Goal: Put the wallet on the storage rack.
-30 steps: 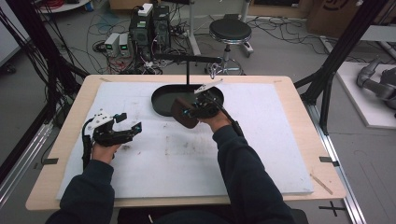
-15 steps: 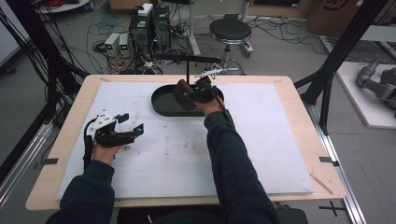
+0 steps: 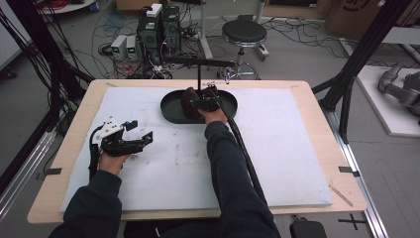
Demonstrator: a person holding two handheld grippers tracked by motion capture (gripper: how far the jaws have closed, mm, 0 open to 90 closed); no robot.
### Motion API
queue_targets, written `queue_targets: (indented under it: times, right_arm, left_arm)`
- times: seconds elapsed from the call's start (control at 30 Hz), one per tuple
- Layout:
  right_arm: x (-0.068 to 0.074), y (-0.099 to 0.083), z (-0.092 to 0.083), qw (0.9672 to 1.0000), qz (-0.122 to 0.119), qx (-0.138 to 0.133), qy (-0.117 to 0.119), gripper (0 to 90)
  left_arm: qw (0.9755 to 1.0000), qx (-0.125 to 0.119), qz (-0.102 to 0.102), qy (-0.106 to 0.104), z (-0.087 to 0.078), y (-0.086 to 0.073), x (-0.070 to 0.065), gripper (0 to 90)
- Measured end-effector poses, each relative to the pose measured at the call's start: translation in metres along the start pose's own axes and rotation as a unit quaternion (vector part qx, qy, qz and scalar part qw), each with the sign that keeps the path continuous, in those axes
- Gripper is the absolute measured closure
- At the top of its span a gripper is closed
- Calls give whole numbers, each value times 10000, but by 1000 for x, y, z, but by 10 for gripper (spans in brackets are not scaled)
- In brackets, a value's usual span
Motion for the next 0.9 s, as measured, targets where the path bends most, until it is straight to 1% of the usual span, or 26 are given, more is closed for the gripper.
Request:
queue_targets:
  times: [0.03,0.1,0.13,0.17,0.23,0.27,0.33,0.37,0.4,0.5,0.57,0.63,0.7,0.73,0.8,0.83,0.87,0.9]
  right_arm:
    - [0,0,1,10000,39,-40,0,622]
    - [-1,0,1,9999,18,-67,-94,601]
    - [-2,0,0,9998,-8,-73,-184,576]
    - [-2,1,-1,9994,-106,-73,-331,542]
    - [-1,1,-4,9965,-408,-35,-726,482]
    - [-1,2,-6,9949,-525,-30,-858,461]
    - [-1,4,-11,9907,-691,-77,-1166,412]
    - [-1,5,-15,9890,-780,-105,-1256,407]
    - [-1,7,-18,9881,-834,-145,-1286,391]
    - [-2,10,-33,9875,-944,-155,-1256,381]
    - [-1,10,-45,9871,-1087,-144,-1164,380]
    - [-1,9,-60,9876,-1195,-115,-1008,366]
    - [-3,5,-79,9884,-1308,-198,-749,350]
    - [-4,3,-87,9886,-1340,-185,-665,318]
    - [-9,-1,-105,9896,-1314,25,-585,252]
    - [-11,-4,-115,9895,-1338,27,-554,246]
    - [-13,-9,-125,9880,-1455,-99,-511,247]
    - [-15,-14,-136,9868,-1535,-172,-486,243]
  left_arm:
    - [10000,-1,-4,-3,0,0,0,200]
    - [10000,-3,-10,3,0,0,1,200]
    - [10000,-7,-15,1,-1,0,1,200]
    - [10000,-7,-11,-1,-1,0,1,200]
    - [10000,-3,-1,-5,-1,0,0,200]
    - [10000,-2,-1,-10,0,0,0,200]
    - [10000,6,-1,-14,0,0,0,200]
    - [10000,7,-2,-16,0,0,0,200]
    - [10000,3,-3,-20,0,0,0,200]
    - [10000,1,-19,-43,0,0,0,200]
    - [10000,-7,-30,-57,0,0,0,200]
    - [10000,0,-45,-72,0,0,-1,200]
    - [9999,-6,-62,-85,0,0,-1,200]
    - [9999,-12,-69,-88,0,0,-1,200]
    - [9999,-14,-105,-90,0,0,0,199]
    - [9999,-31,-127,-82,0,0,0,199]
    - [9998,-35,-158,-71,-1,0,1,199]
    - [9998,-51,-185,-51,-1,0,1,197]
Point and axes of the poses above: each handheld gripper's, and its own axes: z roughly forward along the jaws, y roughly out of its top, x roughly to its left, the point moved 1 cm from there along z, roughly forward along the jaws, and after that the axes turned 10 degrees about z, right-handed, at the moved point
